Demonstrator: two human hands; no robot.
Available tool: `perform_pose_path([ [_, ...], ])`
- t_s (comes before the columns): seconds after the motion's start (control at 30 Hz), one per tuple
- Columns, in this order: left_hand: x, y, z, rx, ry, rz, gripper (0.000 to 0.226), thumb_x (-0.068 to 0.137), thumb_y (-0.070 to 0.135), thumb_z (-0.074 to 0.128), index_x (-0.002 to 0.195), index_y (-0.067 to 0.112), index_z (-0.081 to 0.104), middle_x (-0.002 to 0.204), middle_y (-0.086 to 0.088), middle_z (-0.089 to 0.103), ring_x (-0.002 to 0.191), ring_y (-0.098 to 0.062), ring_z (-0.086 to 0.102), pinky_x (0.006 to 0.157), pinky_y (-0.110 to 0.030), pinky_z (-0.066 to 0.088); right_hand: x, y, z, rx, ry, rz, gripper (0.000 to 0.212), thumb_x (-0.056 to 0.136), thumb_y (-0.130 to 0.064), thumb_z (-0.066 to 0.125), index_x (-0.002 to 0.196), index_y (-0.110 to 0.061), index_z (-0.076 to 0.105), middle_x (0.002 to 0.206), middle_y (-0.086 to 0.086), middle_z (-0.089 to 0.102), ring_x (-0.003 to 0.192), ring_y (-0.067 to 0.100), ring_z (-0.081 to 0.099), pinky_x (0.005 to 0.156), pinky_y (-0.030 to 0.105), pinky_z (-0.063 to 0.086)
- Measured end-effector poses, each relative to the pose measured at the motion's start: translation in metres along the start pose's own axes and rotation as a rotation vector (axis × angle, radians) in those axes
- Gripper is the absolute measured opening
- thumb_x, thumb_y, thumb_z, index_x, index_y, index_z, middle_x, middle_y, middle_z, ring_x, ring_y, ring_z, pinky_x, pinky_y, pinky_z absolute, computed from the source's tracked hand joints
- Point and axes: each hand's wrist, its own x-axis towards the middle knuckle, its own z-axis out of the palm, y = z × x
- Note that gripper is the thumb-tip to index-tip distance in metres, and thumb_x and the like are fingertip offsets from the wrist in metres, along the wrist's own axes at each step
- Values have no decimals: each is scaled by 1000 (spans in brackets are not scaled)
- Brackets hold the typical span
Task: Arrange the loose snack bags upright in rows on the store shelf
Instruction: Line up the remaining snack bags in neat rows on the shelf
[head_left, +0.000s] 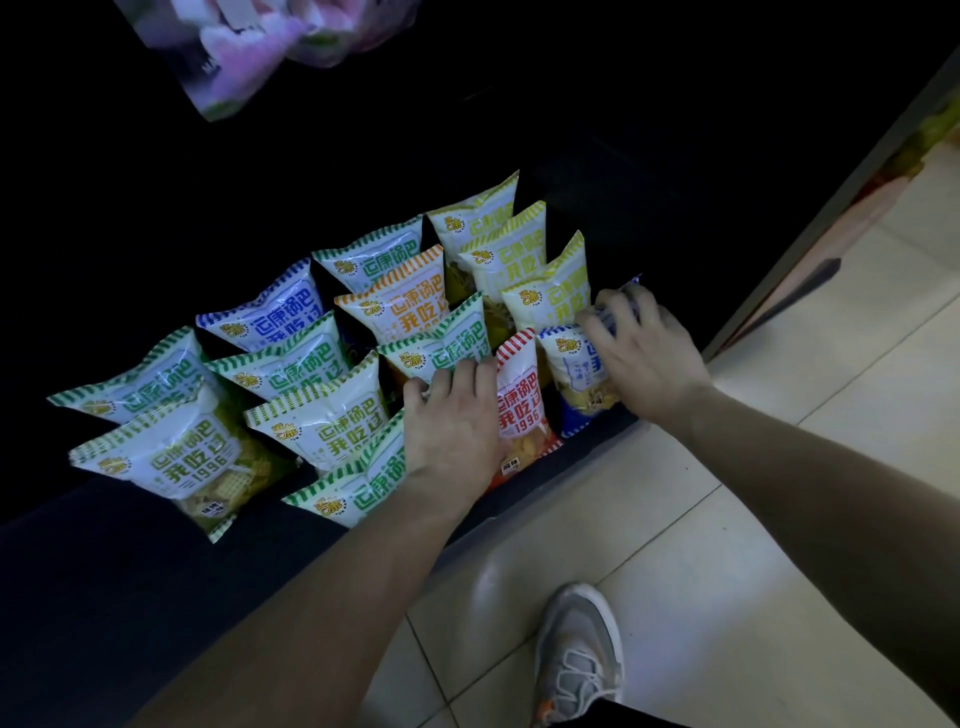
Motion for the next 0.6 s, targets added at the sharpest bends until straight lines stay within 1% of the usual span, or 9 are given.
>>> perform_pose_path([
  [0.07,1,-1,-2,-15,-15,1,97,72,71,63,143,17,25,135,-3,46,119,-24,46,98,-45,30,1,-1,-5,9,-39,18,88,59,-21,81,133,-17,34,137,18,39,124,41,37,84,47,49],
  [0.13,0,-2,-6,-35,-33,2,101,72,78,55,145,17,23,138,-3,44,122,-24,45,100,-46,29,0,-2,-9,18,-73,36,94,58,-27,83,136,-19,33,141,16,35,126,39,35,84,46,49],
  [0.23,-3,-7,-13,-76,-38,7,101,70,83,49,145,20,25,140,-2,43,123,-24,44,100,-45,29,-2,-3,-14,35,-105,64,106,54,-53,84,141,-20,32,143,13,34,125,36,36,85,45,47],
  [0.3,-1,-16,-19,-127,-29,-18,95,72,80,50,144,22,28,139,0,44,124,-23,44,100,-44,30,-1,-3,-21,101,-61,101,101,60,-71,71,140,-19,36,141,11,38,123,35,38,87,46,46],
  [0.33,2,-21,-22,-153,-17,-38,90,74,78,48,143,23,30,139,0,45,124,-23,43,100,-44,30,0,-1,-25,168,-18,122,94,67,-74,63,138,-18,39,139,10,40,122,34,39,88,47,46],
  [0.4,12,-34,-30,-198,28,-88,81,81,76,41,142,23,35,137,-1,48,124,-24,45,100,-46,31,9,2,-32,338,48,151,77,79,-69,52,136,-18,42,137,7,41,121,32,39,90,47,45],
  [0.47,25,-48,-35,-217,62,-136,73,85,72,40,140,25,39,135,-2,50,123,-26,46,99,-47,33,23,7,-38,453,57,148,66,87,-61,48,138,-20,42,138,6,42,122,31,39,93,47,43],
  [0.53,39,-60,-35,-236,12,-176,64,88,63,46,141,28,39,137,-2,50,126,-27,44,101,-47,31,41,11,-44,491,17,130,61,92,-57,45,143,-23,40,141,6,42,124,31,40,95,45,41],
  [0.6,52,-68,-32,-247,-88,-196,61,89,60,48,142,31,38,140,-2,48,129,-26,43,103,-48,29,58,11,-47,500,-79,118,60,95,-56,41,148,-28,35,147,7,40,128,32,41,99,45,40],
])
